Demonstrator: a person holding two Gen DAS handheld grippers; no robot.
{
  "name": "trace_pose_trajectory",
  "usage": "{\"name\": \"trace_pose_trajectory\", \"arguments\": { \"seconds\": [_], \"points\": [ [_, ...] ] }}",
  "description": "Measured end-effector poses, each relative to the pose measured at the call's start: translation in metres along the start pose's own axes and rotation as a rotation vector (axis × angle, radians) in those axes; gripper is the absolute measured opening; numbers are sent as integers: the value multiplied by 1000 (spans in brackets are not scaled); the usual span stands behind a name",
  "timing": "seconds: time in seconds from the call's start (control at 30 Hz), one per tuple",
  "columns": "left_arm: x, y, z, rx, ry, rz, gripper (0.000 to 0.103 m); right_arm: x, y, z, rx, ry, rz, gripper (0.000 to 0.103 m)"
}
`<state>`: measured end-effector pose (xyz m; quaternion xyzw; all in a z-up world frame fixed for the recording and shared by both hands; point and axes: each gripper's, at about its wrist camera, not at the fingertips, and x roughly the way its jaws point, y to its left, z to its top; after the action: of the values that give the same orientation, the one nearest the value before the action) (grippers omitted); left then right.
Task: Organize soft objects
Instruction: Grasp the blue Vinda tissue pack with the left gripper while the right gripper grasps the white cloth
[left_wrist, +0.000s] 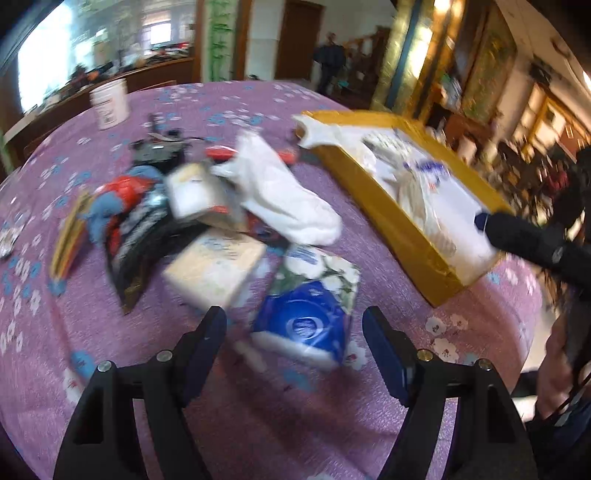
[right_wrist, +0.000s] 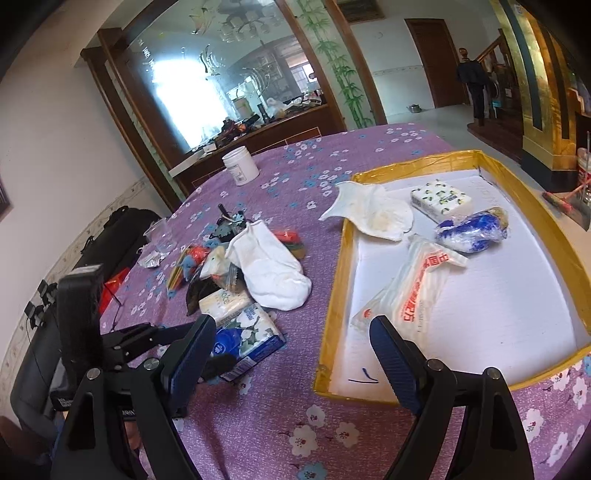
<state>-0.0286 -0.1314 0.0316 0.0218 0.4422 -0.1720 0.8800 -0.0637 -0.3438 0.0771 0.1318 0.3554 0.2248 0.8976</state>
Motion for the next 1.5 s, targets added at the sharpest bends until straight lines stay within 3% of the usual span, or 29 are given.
{"name": "trace_pose_trajectory", "arguments": {
  "seconds": [0.17,0.2,0.27,0.47,0.67,0.77,0.87,0.9,0.93,0.97,1.0,1.03,1.2,1.3,1.5],
  "points": [
    [31,-14,8,55,103,58,74,0,-3,4,5,4,0,89],
    [34,-16,10,56,97,103,67,0,-1,5,1,6,1,89],
    [32,-18,10,63,86,98,51,2,3,9,-16,8,0,89],
    [4,0,-10,20,47,83,51,19,31,25,-127,45,-24,89],
    [-27,44,-32,-69,-17,151,52,78,61,33,-194,156,-39,89],
    [-25,63,-35,-147,0,118,52,114,70,36,-242,216,-107,89],
    [-31,64,-36,-147,-34,98,52,138,68,41,-250,254,-184,87],
    [-31,64,-36,-143,-34,93,52,144,67,41,-253,271,-186,85],
    [-30,63,-35,-139,-35,92,52,149,65,40,-254,285,-190,72],
    [-31,62,-35,-136,-38,93,52,155,61,38,-245,308,-198,37],
    [-31,61,-34,-132,-42,95,52,155,58,36,-238,314,-188,23],
    [-31,60,-35,-129,-45,95,52,151,58,34,-238,299,-178,19],
    [-32,62,-36,-137,-50,93,52,97,63,13,-231,194,-75,18],
    [-33,63,-37,-139,-55,92,52,73,74,-9,-285,185,-52,19],
    [-32,60,-37,-126,-61,107,52,70,92,-52,-475,237,-172,21]
  ]
}}
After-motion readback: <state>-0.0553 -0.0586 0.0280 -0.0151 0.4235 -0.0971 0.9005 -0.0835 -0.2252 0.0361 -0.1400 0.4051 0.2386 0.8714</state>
